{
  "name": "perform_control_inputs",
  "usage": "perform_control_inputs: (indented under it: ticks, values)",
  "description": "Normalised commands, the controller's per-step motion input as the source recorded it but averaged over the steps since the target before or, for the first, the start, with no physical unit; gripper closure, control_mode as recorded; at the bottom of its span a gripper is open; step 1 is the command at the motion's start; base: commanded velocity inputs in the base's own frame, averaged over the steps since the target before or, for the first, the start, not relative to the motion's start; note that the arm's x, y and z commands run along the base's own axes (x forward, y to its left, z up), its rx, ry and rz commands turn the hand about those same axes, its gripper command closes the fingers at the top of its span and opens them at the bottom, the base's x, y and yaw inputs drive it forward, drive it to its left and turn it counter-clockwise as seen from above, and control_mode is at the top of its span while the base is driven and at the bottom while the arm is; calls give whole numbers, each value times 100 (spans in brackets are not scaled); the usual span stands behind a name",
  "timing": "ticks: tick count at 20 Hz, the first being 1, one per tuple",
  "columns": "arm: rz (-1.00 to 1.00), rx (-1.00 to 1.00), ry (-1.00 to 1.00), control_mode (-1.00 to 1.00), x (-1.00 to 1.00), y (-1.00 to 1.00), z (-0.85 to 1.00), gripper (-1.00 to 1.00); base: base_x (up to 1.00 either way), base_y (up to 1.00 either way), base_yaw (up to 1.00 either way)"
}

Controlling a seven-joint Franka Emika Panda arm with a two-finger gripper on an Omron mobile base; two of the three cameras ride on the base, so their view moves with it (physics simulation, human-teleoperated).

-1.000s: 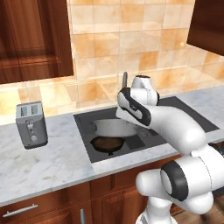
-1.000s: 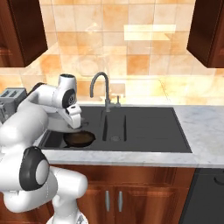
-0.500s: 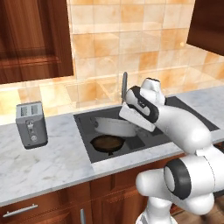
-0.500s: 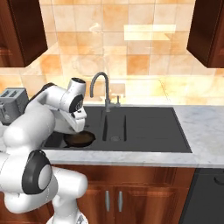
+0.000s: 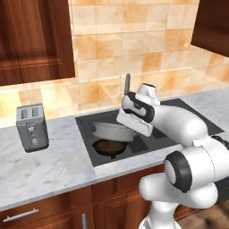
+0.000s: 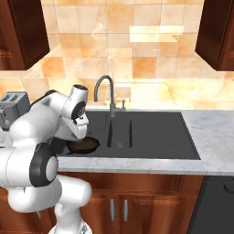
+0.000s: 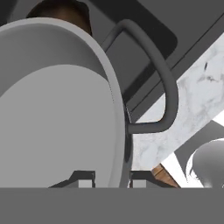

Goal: Move the pot and pan from the stove into the sink.

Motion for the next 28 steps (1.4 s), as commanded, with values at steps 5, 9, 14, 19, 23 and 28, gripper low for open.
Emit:
perform_control_inputs:
  ticks: [5, 9, 14, 19, 23, 28]
  values:
    - [0, -2, 7, -100, 33, 0, -29, 100, 0, 0, 0]
    - [-1, -3, 7, -100, 42, 0, -25, 100, 0, 0, 0]
    - [-2, -6, 7, -100, 42, 0, -25, 100, 0, 0, 0]
    - [0, -1, 0, -100, 9, -1, -7, 100, 0, 0, 0]
    - [0, -6, 0, -100, 3, 0, -16, 100, 0, 0, 0]
    - [0, -15, 0, -100, 0, 3, -44, 100, 0, 0, 0]
